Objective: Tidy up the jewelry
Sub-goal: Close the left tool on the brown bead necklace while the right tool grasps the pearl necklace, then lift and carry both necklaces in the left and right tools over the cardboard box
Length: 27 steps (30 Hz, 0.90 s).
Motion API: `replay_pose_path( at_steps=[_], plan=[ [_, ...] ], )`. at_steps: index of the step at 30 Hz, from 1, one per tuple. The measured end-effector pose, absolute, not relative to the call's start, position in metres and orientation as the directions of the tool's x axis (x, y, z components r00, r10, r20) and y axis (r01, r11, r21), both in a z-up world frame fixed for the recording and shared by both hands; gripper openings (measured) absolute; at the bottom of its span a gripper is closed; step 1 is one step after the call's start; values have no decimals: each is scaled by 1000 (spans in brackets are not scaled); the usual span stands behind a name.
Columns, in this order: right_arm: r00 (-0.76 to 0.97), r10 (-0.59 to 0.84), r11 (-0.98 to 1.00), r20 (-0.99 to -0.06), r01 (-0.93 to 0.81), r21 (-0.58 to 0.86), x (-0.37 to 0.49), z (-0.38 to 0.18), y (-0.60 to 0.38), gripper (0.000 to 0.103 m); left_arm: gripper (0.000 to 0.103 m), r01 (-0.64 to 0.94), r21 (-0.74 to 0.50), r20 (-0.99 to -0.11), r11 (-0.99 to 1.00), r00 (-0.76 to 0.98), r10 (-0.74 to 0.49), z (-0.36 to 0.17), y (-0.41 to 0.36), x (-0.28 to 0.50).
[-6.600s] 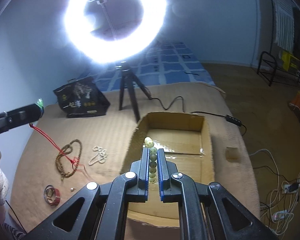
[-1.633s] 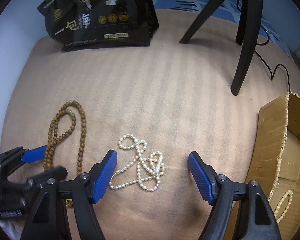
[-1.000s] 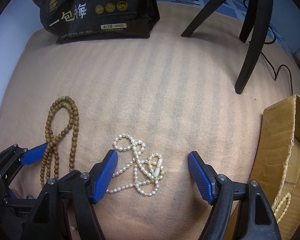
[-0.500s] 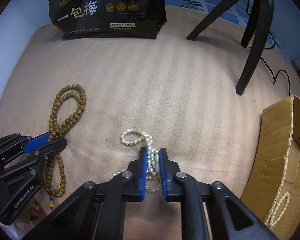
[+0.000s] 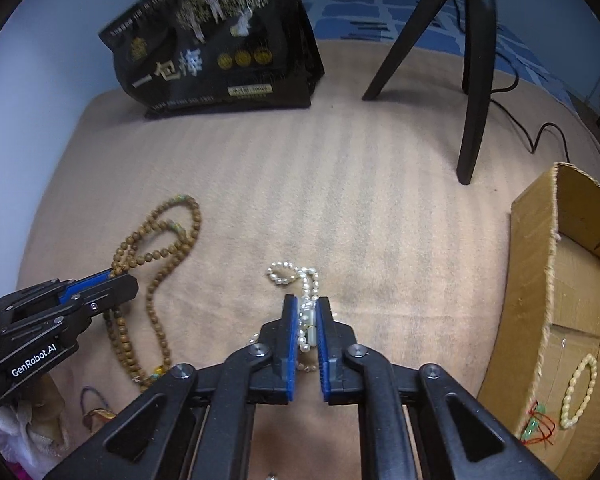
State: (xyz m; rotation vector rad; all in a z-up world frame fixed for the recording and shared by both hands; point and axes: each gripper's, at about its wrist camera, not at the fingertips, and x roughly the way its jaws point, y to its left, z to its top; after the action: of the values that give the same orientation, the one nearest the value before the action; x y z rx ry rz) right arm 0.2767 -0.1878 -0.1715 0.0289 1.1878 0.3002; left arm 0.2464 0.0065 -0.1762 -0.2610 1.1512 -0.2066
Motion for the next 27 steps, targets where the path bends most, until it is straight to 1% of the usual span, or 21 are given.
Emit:
replay_pose_path(
  at_steps=[15,17,18,27],
  plan=[
    [471,341,940,-814,-204,275,235,-98,-222,4,11,33,-407,-793,913,484,-370,-112,19,219],
    [494,345,938,-798,-206,278,232,-88,-221,4,11,41,-421,-776,906,501,-383,-101,20,214],
    [500,316,948,-806,-200,247,231,-85,-220,4,11,44,-423,-771,905,506,-386,-97,20,213],
    [566,350,937,-747,-211,280,202,-45,-232,4,11,87,-447,-722,890,552,-417,-63,13,193]
  ],
)
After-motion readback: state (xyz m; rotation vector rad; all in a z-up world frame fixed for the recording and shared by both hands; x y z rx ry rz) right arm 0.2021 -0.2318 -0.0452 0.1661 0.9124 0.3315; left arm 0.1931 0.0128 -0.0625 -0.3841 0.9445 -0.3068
